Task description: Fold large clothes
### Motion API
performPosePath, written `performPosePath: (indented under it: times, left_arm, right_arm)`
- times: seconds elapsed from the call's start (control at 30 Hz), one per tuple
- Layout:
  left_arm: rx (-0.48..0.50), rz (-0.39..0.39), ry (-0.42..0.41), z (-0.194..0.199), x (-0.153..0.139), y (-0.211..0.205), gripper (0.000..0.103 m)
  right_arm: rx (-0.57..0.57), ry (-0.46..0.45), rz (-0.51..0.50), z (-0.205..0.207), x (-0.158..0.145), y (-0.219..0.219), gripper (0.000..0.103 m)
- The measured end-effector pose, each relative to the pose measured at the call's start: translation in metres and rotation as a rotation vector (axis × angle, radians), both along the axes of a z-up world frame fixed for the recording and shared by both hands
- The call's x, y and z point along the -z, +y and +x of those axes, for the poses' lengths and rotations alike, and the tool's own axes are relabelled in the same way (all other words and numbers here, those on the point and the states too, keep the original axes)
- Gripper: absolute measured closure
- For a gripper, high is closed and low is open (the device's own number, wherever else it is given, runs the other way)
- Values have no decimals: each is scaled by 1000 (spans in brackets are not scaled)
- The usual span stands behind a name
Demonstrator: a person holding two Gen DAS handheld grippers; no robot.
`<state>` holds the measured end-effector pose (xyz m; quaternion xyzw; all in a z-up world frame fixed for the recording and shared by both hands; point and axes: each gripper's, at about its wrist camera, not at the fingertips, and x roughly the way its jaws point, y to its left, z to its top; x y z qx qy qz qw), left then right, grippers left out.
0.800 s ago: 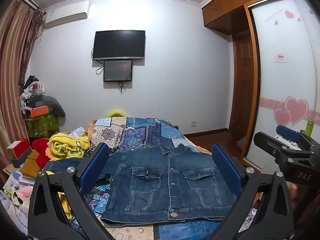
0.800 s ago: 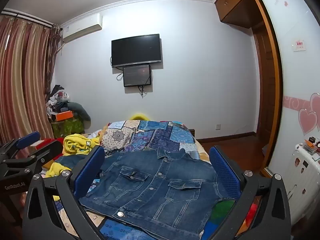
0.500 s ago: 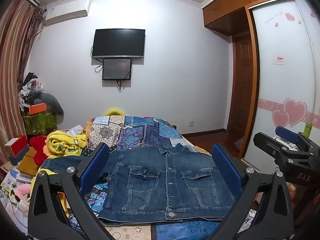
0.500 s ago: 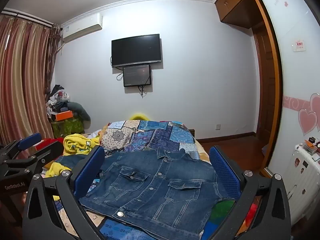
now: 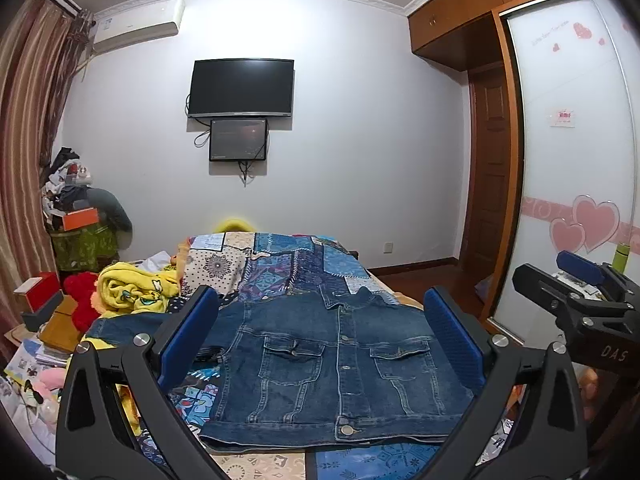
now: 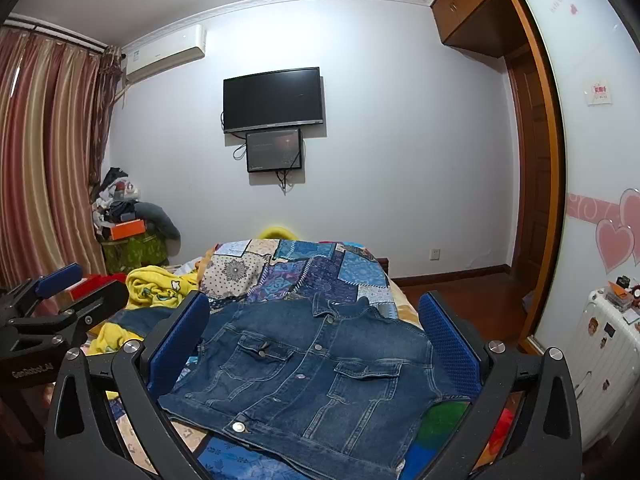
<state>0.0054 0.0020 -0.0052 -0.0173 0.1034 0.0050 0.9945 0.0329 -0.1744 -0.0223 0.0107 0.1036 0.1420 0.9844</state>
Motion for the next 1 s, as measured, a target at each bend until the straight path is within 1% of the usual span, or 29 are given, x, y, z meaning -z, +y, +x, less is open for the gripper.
performPosePath:
  times: [0.47, 1.0]
  left_arm:
    - [-1, -34, 22, 2, -1, 7, 0]
    - [-2, -41, 26, 2, -1, 11, 0]
  right_arm:
    - [3, 1, -3, 1, 0, 2, 0]
    - [4, 2, -3, 2, 1, 1, 0]
